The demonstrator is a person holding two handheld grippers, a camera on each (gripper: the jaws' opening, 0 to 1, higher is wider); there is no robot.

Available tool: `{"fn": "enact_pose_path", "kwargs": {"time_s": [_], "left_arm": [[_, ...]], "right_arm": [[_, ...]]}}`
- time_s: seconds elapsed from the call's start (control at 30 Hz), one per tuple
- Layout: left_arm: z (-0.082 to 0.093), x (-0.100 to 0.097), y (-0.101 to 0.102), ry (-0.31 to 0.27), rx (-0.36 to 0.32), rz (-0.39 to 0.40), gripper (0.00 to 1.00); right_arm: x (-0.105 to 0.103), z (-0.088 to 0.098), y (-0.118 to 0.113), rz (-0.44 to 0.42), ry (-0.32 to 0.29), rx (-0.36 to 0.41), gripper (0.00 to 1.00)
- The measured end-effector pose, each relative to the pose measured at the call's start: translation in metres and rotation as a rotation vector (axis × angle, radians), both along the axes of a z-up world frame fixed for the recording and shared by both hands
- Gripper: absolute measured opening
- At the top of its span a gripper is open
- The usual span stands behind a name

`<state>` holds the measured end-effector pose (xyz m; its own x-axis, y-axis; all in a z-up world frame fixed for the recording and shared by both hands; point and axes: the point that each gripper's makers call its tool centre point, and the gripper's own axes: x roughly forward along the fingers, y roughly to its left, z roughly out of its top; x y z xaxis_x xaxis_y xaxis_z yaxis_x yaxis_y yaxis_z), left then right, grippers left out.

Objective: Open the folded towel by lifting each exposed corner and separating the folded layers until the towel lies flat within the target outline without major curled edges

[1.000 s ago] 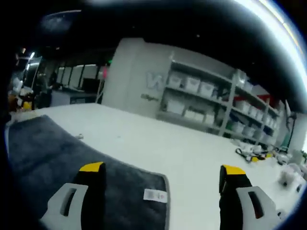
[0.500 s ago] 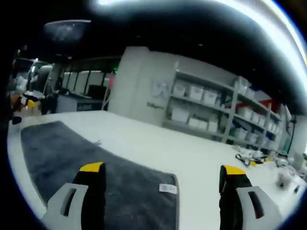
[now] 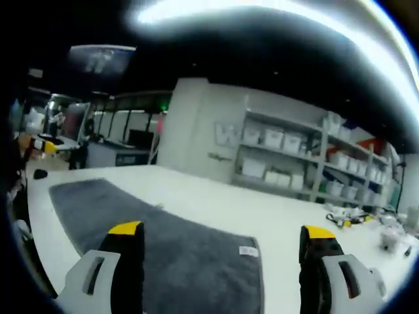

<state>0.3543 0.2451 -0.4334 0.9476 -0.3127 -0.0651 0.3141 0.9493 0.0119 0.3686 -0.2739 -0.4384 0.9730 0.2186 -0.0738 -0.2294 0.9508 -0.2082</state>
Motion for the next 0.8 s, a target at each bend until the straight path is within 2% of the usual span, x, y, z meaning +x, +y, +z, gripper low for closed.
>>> {"fn": "enact_pose_path", "kwargs": {"time_s": [0.1,0.23,0.57,0.6,0.63,0.7,0.8], "left_arm": [[-0.001,-0.015,-0.003,-0.006,0.006,0.000,1.00],[0.002,-0.031,-0.005,-0.027,-0.022,0.008,1.00],[0.013,-0.052,-0.025,-0.049,-0.026,-0.038,0.99],[0.016,-0.056,-0.025,-0.063,-0.034,-0.032,0.99],[0.020,-0.058,-0.022,-0.087,-0.066,-0.013,0.99],[0.023,-0.066,-0.024,-0.103,-0.126,-0.027,0.99],[0.014,-0.073,-0.025,-0.091,-0.099,-0.024,0.97]], "right_arm": [[-0.013,-0.007,-0.002,-0.002,0.012,-0.011,1.00],[-0.029,-0.006,-0.009,-0.001,0.001,0.004,1.00],[-0.049,-0.012,-0.019,-0.029,0.001,0.026,1.00],[-0.054,-0.015,-0.018,-0.027,0.004,0.021,1.00],[-0.058,-0.017,-0.016,-0.025,0.009,0.018,1.00],[-0.065,-0.021,-0.014,-0.016,0.004,0.021,1.00],[-0.068,-0.025,-0.011,0.003,0.006,0.026,1.00]]}}
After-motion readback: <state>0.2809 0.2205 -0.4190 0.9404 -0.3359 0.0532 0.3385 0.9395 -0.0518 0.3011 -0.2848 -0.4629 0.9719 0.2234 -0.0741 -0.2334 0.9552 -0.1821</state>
